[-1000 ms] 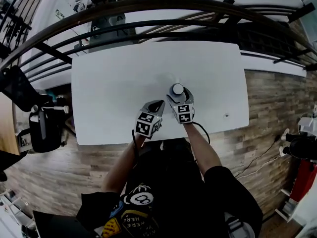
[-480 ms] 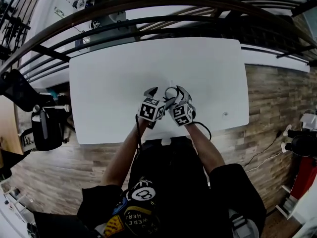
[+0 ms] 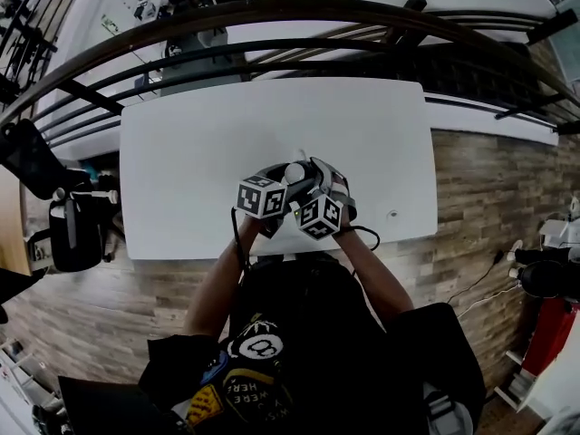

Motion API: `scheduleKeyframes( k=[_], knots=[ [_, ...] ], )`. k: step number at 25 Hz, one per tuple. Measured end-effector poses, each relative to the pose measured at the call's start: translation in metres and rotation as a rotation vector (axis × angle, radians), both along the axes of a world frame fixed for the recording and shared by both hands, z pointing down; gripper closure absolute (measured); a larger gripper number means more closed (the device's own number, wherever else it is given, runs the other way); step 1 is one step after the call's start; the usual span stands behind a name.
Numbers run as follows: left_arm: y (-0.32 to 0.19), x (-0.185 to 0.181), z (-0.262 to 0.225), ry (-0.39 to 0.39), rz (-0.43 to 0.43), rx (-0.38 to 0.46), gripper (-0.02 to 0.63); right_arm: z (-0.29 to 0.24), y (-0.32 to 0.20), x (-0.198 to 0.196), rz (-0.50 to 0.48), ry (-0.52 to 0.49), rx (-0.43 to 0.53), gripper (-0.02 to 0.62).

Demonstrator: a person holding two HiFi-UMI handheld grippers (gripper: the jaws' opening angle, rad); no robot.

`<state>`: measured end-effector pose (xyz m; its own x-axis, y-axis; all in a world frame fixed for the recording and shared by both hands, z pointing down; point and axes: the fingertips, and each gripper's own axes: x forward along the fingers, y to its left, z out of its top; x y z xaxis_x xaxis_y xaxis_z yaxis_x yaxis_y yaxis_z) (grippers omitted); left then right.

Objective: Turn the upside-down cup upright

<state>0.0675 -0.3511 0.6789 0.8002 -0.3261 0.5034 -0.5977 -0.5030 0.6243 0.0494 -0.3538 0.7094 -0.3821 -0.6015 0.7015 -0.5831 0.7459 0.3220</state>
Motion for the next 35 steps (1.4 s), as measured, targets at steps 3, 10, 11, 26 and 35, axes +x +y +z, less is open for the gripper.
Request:
scheduleKeyframes(
  k=[3, 10, 11, 26, 35],
  knots=[
    [-0.002, -0.004, -0.014, 0.179, -0.074, -0.076, 0.255, -0.023, 0.006, 0.001, -0.067, -0.029, 0.007, 0.212],
    [0.001, -0.009, -0.028, 0.373, -0.134, -0.156, 0.256, -0.046, 0.014, 0.011, -0.057, -0.366, -0.005, 0.183],
    [0.001, -0.006, -0.030, 0.393, -0.137, -0.160, 0.256, -0.046, 0.016, 0.017, -0.034, -0.442, -0.024, 0.181],
    [0.002, -0.044, -0.034, 0.423, -0.194, -0.054, 0.285, -0.095, 0.030, 0.028, 0.027, -1.319, -0.467, 0.563],
    [0.039, -0.092, 0.022, 0.056, -0.234, -0.109, 0.590, 0.049, 0.010, 0.002, -0.148, -0.216, -0.469, 0.561]
  ],
)
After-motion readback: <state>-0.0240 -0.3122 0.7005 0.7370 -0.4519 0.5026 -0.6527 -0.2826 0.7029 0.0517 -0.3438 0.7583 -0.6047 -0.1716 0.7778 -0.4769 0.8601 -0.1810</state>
